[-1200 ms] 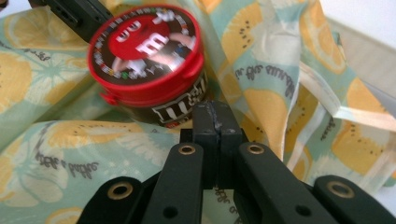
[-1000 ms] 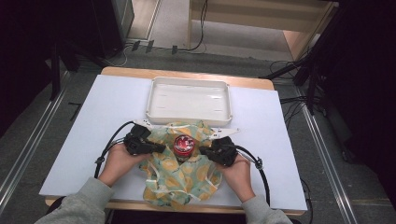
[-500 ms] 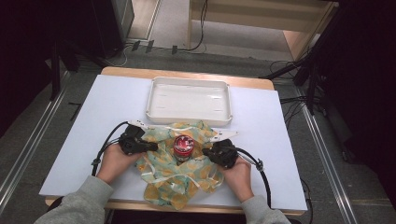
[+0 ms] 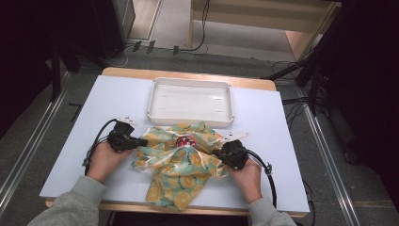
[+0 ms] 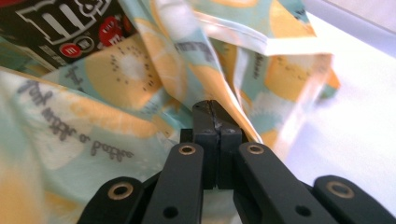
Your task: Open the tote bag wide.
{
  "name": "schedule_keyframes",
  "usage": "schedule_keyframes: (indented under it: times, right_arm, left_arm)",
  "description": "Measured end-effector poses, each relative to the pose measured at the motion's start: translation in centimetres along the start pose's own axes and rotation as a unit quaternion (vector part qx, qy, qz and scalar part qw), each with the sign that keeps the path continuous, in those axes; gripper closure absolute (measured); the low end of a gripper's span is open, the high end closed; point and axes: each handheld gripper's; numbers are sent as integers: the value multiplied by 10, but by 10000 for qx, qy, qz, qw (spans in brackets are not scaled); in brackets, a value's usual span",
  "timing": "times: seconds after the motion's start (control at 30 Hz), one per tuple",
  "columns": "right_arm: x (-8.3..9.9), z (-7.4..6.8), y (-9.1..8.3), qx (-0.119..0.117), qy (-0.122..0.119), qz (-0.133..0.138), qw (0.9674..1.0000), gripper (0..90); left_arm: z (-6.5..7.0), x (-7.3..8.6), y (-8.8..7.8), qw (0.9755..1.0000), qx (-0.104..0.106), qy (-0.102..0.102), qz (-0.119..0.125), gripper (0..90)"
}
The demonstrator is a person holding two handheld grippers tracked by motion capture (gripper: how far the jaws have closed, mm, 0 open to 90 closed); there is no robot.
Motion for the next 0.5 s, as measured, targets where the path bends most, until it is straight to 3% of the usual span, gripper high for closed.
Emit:
schedule_keyframes:
  times: [0.17, 0.23, 0.5]
  right_arm:
    - [4, 5, -6, 94, 42, -55, 9999, 900]
    - [4, 4, -7, 50, 34, -50, 10000, 900]
    - [-7, -4, -29, -226, -7, 517, 9984, 900]
  left_arm:
    - [0, 0, -2, 10000, -73, 14, -32, 900]
    - [2, -1, -4, 10000, 50, -13, 16, 900]
    - [19, -14, -24, 9992, 191, 209, 283, 893]
Point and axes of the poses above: each handheld gripper's, and its own axes: y roughly forward along the jaws, x roughly out of its underside, z roughly to its right, and after that the axes turned 5 degrees about -x, right-handed
